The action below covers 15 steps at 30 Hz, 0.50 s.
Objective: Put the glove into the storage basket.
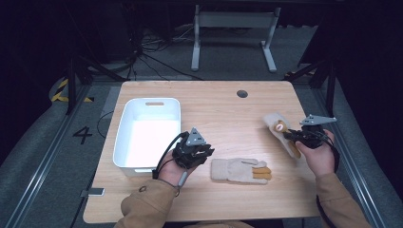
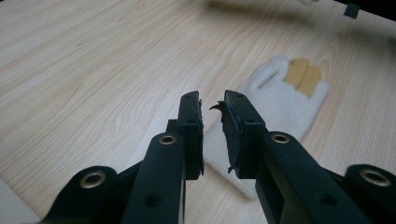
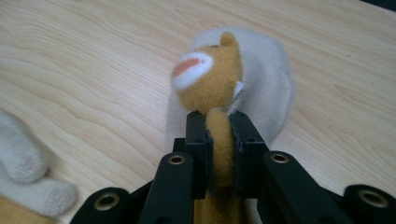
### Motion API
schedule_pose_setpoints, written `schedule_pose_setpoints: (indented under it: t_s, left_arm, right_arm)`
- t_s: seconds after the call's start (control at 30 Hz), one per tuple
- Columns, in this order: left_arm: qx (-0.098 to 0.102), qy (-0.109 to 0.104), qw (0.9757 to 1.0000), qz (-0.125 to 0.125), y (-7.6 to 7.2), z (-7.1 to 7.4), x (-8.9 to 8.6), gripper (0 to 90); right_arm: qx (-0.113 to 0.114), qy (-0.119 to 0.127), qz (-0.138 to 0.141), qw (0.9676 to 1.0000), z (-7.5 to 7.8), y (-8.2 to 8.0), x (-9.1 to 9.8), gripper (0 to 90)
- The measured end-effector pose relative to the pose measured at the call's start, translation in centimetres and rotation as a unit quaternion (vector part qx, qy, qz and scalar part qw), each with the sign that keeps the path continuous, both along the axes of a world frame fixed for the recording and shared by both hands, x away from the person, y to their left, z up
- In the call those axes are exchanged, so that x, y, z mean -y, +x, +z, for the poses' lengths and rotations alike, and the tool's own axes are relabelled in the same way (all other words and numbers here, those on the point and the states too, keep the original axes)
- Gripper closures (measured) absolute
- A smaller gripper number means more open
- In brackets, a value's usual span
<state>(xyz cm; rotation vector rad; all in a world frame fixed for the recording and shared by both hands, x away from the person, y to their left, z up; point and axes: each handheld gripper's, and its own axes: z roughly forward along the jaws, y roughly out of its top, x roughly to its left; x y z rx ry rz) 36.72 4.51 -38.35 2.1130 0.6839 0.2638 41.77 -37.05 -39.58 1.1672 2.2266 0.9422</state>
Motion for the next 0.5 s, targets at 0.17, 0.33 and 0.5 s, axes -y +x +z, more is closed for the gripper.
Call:
schedule_pose_setpoints:
  t_s: [0.17,0.33,0.5]
  left_arm:
    - [-0.001,-0.001,1.0,-0.003,0.2,0.2,0.1,77.5]
    - [-0.002,0.0,1.0,-0.004,0.2,0.2,0.1,77.5]
    - [-0.005,-0.004,1.0,0.0,0.3,0.3,-0.1,76.5]
  right_arm:
    - [0.005,0.001,0.026,0.9997,0.9,-0.9,-0.5,79.9]
    - [0.008,0.001,0.055,0.9985,1.7,-1.5,-1.1,80.0]
    - [0.009,0.012,0.09,0.9958,2.7,-2.1,-1.9,79.9]
